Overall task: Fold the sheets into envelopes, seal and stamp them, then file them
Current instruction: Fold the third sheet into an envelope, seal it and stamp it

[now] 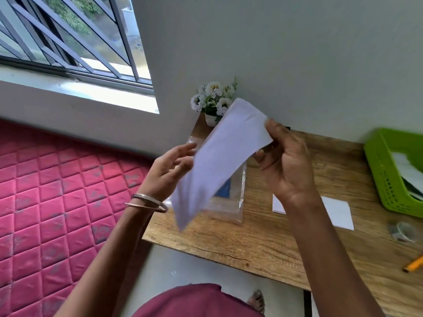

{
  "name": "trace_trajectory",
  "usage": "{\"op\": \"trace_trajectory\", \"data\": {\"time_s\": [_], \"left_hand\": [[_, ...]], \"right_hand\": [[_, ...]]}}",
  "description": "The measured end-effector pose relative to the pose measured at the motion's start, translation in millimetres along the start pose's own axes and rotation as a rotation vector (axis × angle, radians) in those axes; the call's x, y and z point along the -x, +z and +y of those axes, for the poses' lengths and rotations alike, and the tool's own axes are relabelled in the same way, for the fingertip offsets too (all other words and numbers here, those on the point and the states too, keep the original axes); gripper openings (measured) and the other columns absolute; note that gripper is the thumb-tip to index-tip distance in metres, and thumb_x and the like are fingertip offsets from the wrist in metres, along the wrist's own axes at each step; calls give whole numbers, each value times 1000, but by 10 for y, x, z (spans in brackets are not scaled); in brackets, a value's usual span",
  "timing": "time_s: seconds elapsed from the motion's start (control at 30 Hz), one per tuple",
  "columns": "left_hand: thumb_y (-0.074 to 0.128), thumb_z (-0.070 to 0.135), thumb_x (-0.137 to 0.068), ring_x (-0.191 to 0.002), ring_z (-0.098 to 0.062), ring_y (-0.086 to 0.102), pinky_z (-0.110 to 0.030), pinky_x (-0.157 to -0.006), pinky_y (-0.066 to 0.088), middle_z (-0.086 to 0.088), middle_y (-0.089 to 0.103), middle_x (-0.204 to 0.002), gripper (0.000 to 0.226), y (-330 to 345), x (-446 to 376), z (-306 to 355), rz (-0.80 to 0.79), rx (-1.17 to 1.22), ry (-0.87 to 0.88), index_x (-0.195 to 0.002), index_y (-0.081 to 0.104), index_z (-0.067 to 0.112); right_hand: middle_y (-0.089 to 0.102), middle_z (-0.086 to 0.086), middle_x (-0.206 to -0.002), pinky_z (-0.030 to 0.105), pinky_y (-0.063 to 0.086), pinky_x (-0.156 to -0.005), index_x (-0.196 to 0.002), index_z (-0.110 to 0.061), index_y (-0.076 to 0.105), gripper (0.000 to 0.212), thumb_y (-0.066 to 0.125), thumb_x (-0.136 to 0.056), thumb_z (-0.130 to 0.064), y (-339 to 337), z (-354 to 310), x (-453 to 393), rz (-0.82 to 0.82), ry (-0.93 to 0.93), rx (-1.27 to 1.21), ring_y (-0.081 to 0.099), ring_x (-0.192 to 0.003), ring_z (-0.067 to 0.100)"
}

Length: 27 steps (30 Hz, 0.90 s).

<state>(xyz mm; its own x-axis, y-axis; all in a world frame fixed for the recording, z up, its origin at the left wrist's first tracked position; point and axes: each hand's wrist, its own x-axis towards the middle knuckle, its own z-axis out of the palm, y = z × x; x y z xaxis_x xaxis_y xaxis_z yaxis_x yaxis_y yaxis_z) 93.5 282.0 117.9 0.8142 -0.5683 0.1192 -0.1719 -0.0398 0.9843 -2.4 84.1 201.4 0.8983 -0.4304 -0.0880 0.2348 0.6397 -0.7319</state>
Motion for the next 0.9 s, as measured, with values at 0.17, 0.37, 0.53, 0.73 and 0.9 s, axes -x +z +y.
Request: {"op": "trace_trajectory", "data": {"time_s": [0.17,0.37,0.53,0.73,0.9], "left_hand": [[61,75,-59,-126,-10,43,-47,-102,39,6,43,-137,94,422,14,378,-24,-444,205,-138,38,30],[70,54,-67,-108,-14,57,-53,-85,44,5,59,-121,66,1085,-65,375,74,-699,352,-125,52,29],[71,19,-75,-74,-15,65,-52,-81,43,8,71,-80,6,1459,-161,397,359,-823,449,-79,70,23],[54,10,-82,-77,-20,65,-49,-90,28,4,70,-80,17,1697,-293,465,304,-860,395,-80,69,18],[50,5,-87,-78,-19,58,-45,-93,21,8,61,-74,21,1915,-385,526,240,-855,269,-81,64,19]], "right_hand": [[68,7,-77,19,52,-44,-83,-4,61,4,60,-86,-7,-175,-150,73,151,-16,-137,67,-61,13],[71,12,-81,22,56,-51,-88,1,63,16,64,-75,-8,-448,-349,224,198,-1,-215,71,-68,19],[72,15,-78,23,56,-53,-93,3,63,18,61,-80,-9,-797,-547,311,246,-36,-196,71,-69,20],[70,-3,-94,23,48,-61,-99,-18,69,12,60,-91,-16,-1372,-702,370,368,-285,484,60,-81,11],[65,-14,-98,28,50,-76,-82,-36,73,23,70,-83,-14,-1790,-807,382,398,-417,863,57,-103,14]]}}
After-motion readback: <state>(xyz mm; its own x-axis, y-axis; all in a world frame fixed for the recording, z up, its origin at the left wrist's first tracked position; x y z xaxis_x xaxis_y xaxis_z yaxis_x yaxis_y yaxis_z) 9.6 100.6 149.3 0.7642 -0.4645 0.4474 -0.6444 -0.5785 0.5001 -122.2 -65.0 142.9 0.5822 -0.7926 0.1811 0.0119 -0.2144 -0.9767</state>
